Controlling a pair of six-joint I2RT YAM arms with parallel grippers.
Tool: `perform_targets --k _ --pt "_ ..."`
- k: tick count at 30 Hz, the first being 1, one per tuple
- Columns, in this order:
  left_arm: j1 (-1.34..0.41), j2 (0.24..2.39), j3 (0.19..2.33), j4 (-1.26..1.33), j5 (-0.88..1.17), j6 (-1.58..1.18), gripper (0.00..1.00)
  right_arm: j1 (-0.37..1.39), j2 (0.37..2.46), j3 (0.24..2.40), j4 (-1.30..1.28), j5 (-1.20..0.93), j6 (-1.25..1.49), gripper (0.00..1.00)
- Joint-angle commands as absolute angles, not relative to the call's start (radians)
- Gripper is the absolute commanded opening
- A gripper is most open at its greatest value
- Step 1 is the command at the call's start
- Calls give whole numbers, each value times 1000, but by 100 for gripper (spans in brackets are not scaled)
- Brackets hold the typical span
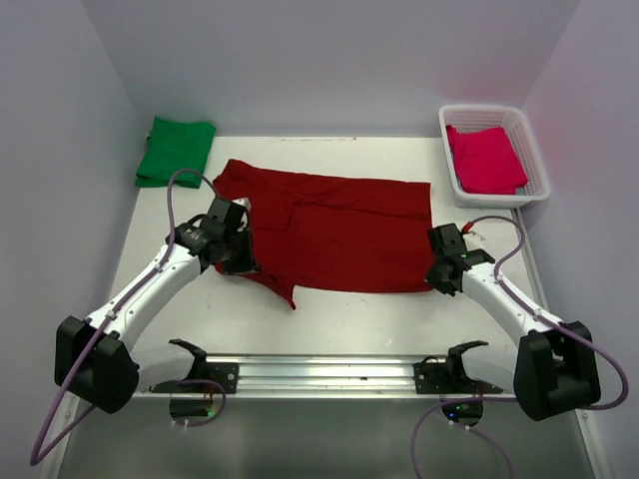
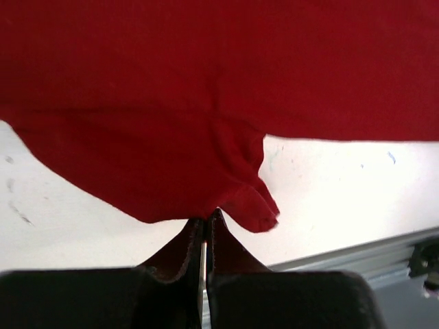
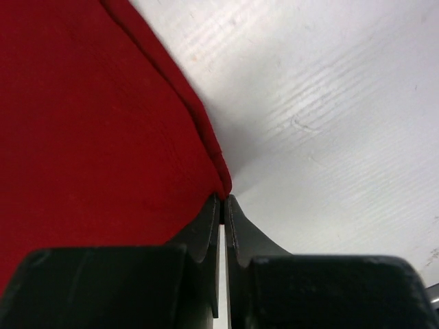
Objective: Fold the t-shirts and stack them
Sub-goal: Grap the side of the flattened tshirt closest away from the robot with both arms
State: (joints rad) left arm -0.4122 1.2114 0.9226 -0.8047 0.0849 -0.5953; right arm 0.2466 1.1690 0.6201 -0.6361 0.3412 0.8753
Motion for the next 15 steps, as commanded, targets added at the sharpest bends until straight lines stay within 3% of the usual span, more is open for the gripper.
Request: perform_targets --k 1,8,15 --pt "-384 1187 976 -747 -40 -549 0 244 1173 733 -667 448 819 0" --pt "-226 1261 943 -575 -38 -509 0 235 1350 923 -631 514 749 0" --pt "-203 1410 1024 -453 -169 -480 0 215 1597 1097 -591 540 686 0"
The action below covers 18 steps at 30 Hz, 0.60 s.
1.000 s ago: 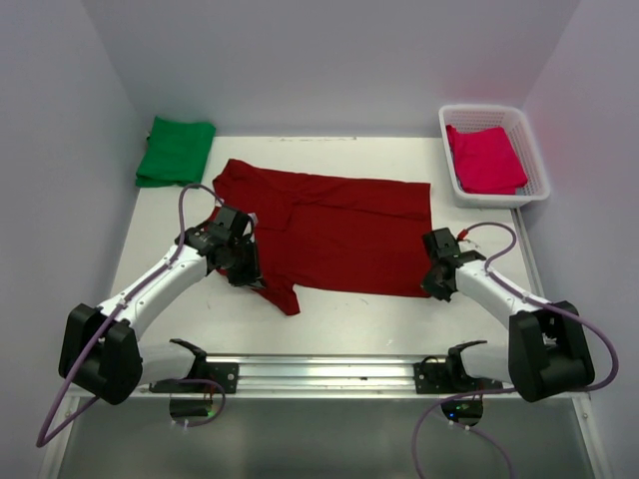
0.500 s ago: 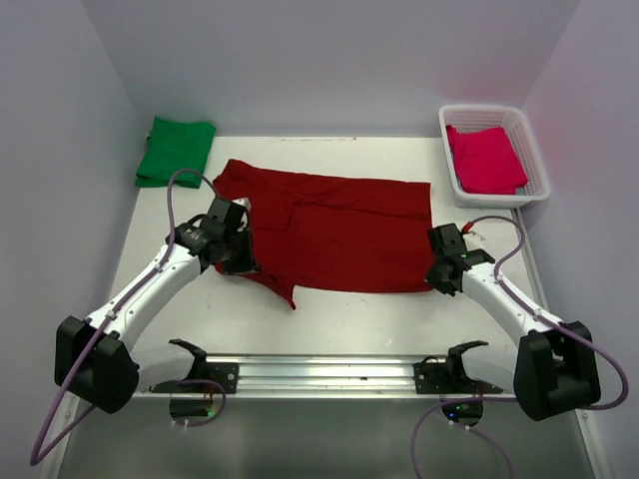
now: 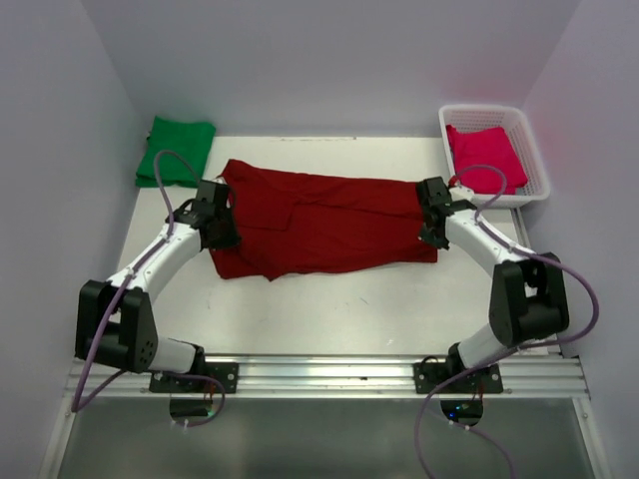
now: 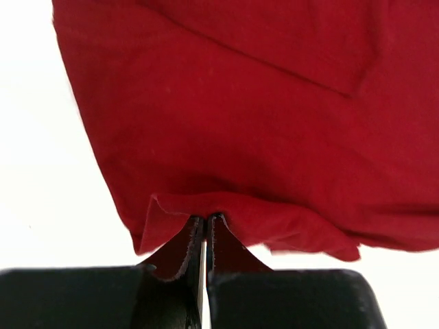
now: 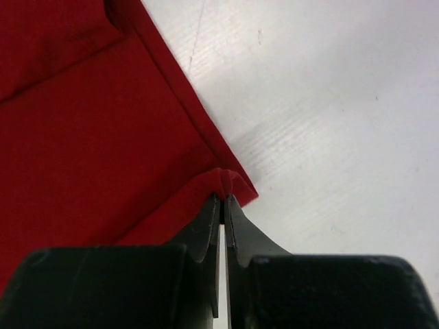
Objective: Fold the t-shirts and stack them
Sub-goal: Grap the side of the flattened tshirt closest away from the robot with both arms, then fold the other side of the tshirt into a rectangle
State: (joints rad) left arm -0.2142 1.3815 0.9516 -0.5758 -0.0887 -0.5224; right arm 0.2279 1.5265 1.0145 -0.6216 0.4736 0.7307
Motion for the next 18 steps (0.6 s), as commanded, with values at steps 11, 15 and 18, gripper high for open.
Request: perform_targets --k 11,15,18 --pt "-170 1569 1253 -425 -196 -436 0 170 1740 1224 -589 546 637 0" --pt "-167 1630 1356 -446 -209 -411 0 155 1764 1259 -595 535 626 0" --pt "-163 1687 1407 -451 -195 -394 0 153 1792 1296 -600 525 626 0"
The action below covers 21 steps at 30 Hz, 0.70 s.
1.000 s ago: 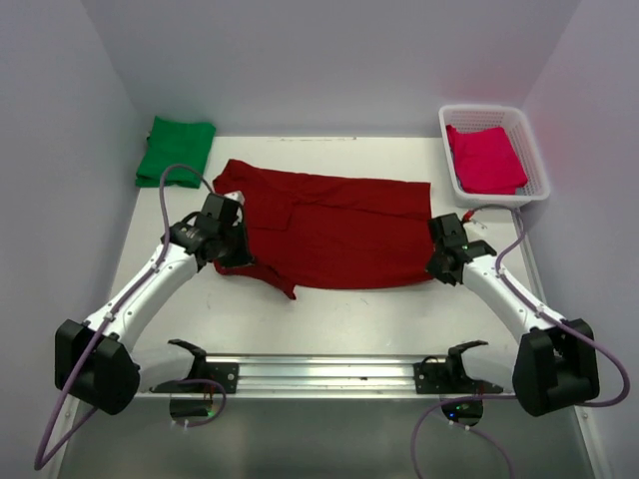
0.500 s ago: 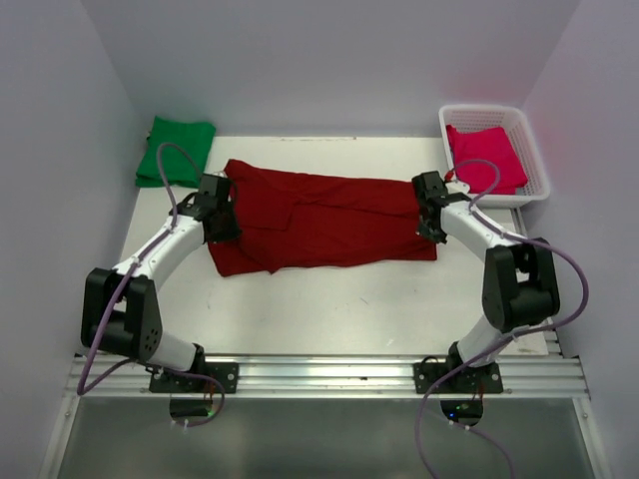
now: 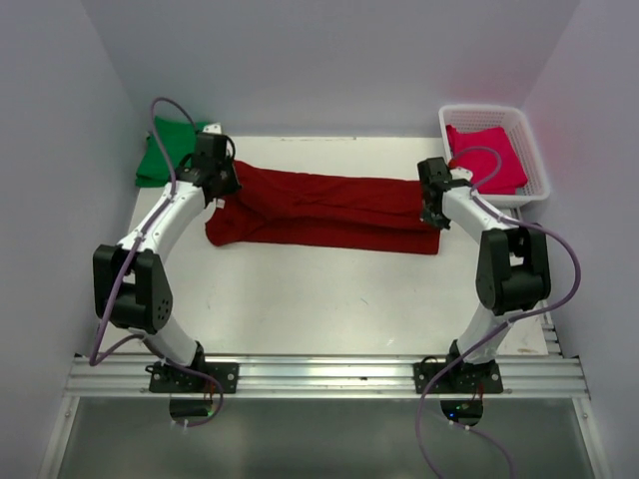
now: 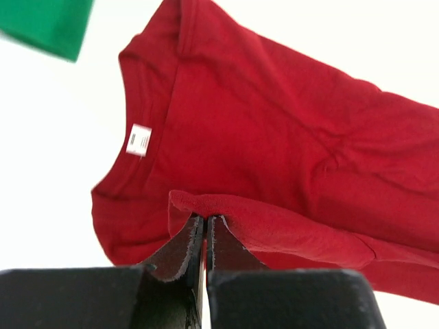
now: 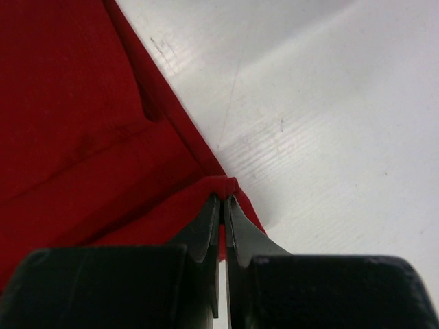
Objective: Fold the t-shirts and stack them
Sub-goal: Fold the other side of the tshirt into a rectangle
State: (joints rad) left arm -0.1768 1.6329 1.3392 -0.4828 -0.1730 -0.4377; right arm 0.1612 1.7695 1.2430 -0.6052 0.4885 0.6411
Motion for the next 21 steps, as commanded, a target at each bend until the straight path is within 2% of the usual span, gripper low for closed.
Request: perform_targets --k 1,9,21 --pt "-161 1703 1419 -454 -189 -391 0 153 1810 1316 -600 522 626 0" --pt "-158 1808 1500 -462 -187 -377 0 153 1905 1408 -609 509 617 0" --pt "-135 1845 1525 -453 -196 -388 0 150 1962 1453 -600 509 607 0"
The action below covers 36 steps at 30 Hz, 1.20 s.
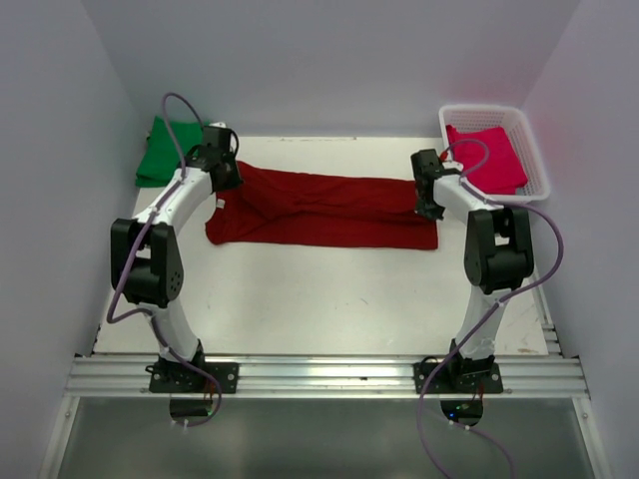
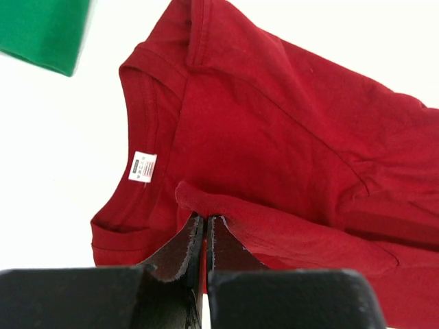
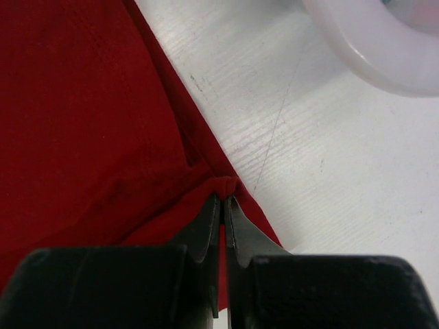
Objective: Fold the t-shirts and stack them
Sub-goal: Fold the other side of the tshirt into a rectangle
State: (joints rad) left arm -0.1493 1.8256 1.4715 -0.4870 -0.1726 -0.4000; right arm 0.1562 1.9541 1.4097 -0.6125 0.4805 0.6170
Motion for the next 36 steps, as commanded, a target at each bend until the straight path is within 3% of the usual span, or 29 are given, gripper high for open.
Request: perform_targets --k 1,10,12,14,17,22,24,25,26,27,33,35,36 --pt "-135 1850 1532 -454 -196 -388 0 152 1968 1457 -603 511 607 0" --pt "-127 1928 1571 -440 -196 -396 0 143 1985 1465 -583 502 600 1" --pt "-127 1942 1566 -402 -189 -402 0 143 1980 1460 -569 489 594 12" --pt "-126 1945 1545 -352 -173 -408 0 141 1956 1437 -525 460 581 34" --pt "-124 1954 1525 -253 -160 -425 0 143 1905 1399 -454 430 578 44" --pt "-123 1999 1546 -138 -144 -460 0 141 1835 1344 -341 397 574 49" --pt "-123 2017 1562 -115 -153 -471 21 143 1792 1324 -318 384 565 57" --pt "-123 2020 1565 -104 -156 -482 36 143 1772 1309 -281 380 563 59" --pt "-123 2008 1562 -91 -166 -489 80 141 1744 1290 -258 376 552 61" --pt "-123 1999 1557 -68 -190 -498 100 143 1697 1251 -233 367 548 65" --pt "-123 1878 1487 -18 -215 -517 100 143 1579 1200 -181 330 520 68" --pt "-123 1817 1441 -21 -181 -517 100 143 1546 1189 -189 315 511 66" --pt "-124 1775 1393 -31 -142 -534 100 144 1522 1171 -187 307 508 59"
